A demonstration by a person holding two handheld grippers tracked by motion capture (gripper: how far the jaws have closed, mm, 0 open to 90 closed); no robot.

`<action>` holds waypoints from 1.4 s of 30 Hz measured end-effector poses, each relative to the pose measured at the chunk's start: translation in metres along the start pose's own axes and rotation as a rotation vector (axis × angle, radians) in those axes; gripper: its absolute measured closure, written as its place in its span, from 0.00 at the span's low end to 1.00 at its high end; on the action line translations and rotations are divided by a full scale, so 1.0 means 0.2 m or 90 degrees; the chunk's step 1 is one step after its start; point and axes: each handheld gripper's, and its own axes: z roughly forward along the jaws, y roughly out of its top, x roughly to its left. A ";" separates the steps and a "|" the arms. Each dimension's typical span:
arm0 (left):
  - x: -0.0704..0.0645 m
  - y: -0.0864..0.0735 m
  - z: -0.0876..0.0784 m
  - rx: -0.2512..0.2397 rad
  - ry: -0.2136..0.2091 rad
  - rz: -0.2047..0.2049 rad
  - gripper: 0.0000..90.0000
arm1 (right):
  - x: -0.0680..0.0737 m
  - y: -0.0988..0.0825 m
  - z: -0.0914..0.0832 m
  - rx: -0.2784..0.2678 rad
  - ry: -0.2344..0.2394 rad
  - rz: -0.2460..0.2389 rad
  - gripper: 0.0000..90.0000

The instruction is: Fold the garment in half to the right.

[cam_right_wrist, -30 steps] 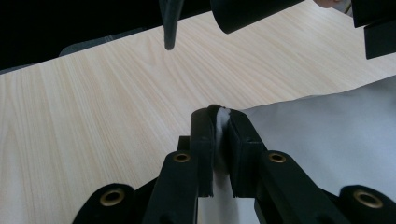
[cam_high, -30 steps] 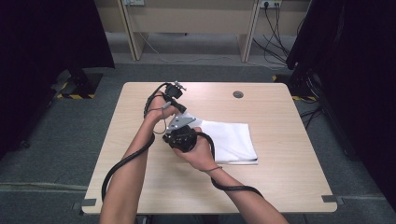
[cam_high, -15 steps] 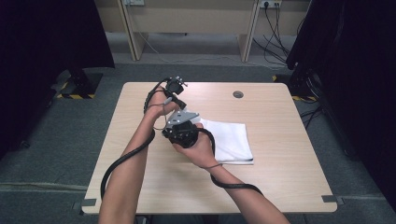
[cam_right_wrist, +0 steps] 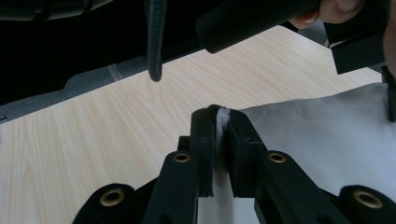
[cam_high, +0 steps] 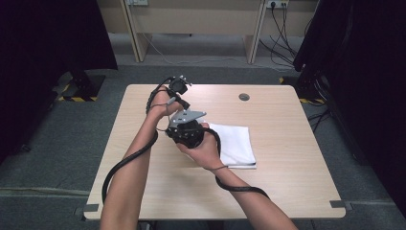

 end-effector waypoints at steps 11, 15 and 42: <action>0.00 0.04 -0.04 0.007 0.008 0.009 0.95 | 0.00 0.04 -0.01 -0.011 -0.002 0.001 0.92; 0.00 0.04 -0.06 0.011 0.013 0.009 0.95 | 0.00 0.06 -0.02 -0.015 0.000 0.001 0.92; 0.04 0.03 -0.17 0.026 0.039 0.008 0.95 | 0.07 0.16 -0.01 -0.034 0.005 -0.009 0.92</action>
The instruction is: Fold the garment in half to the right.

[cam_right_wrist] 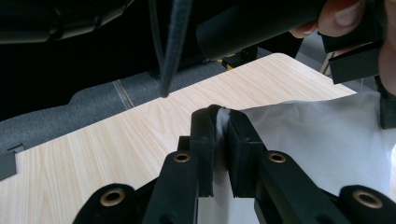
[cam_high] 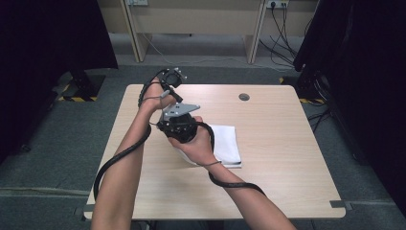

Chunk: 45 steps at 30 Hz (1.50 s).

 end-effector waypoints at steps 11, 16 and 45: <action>0.02 -0.01 -0.03 0.007 0.008 -0.005 0.95 | 0.02 0.03 0.01 -0.005 0.002 -0.001 0.92; 0.03 -0.01 -0.04 0.011 0.013 -0.005 0.95 | 0.03 0.04 0.01 -0.009 0.001 -0.003 0.92; 0.06 -0.03 -0.07 0.025 0.030 -0.004 0.95 | 0.05 0.11 0.02 -0.020 0.005 0.002 0.92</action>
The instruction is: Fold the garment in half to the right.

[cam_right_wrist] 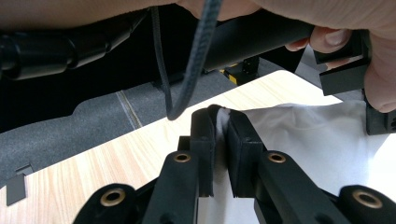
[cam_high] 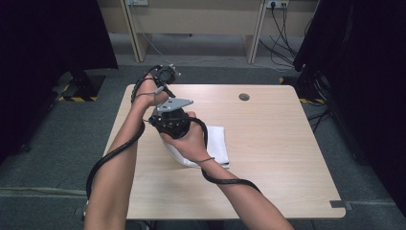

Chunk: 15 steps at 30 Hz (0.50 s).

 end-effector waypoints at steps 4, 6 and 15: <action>-0.01 0.00 0.01 0.000 -0.002 -0.001 0.95 | 0.00 -0.02 0.00 0.002 -0.001 0.002 0.92; -0.02 0.00 0.02 -0.001 -0.004 -0.001 0.95 | 0.00 -0.02 0.00 0.002 -0.001 0.002 0.92; -0.07 0.03 0.07 0.001 -0.018 0.006 0.95 | -0.04 -0.08 -0.05 -0.003 -0.011 0.016 0.92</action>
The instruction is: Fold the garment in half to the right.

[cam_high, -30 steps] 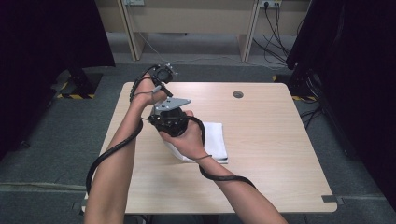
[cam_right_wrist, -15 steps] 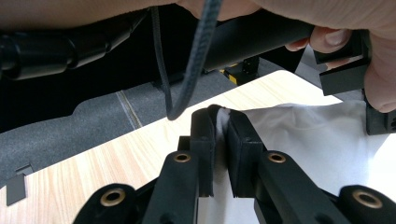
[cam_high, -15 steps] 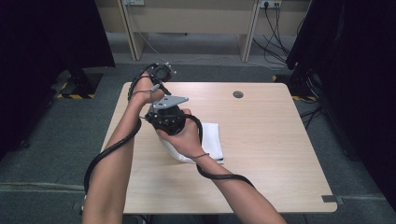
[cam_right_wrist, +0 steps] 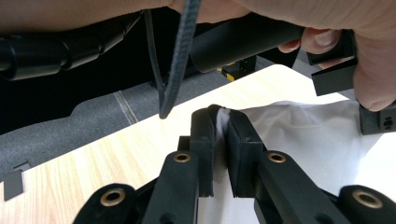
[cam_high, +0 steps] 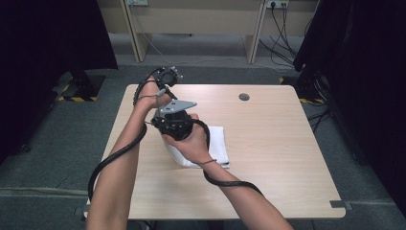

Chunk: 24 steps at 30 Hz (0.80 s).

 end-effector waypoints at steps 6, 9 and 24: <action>-0.02 0.01 0.03 0.001 -0.003 -0.004 0.95 | -0.03 -0.02 -0.03 -0.002 -0.006 0.008 0.92; -0.02 0.01 0.03 0.001 -0.005 -0.002 0.95 | -0.04 -0.03 -0.04 -0.001 -0.009 0.007 0.92; -0.05 0.04 0.09 -0.006 -0.015 -0.016 0.95 | -0.09 -0.10 -0.09 -0.001 -0.022 0.022 0.92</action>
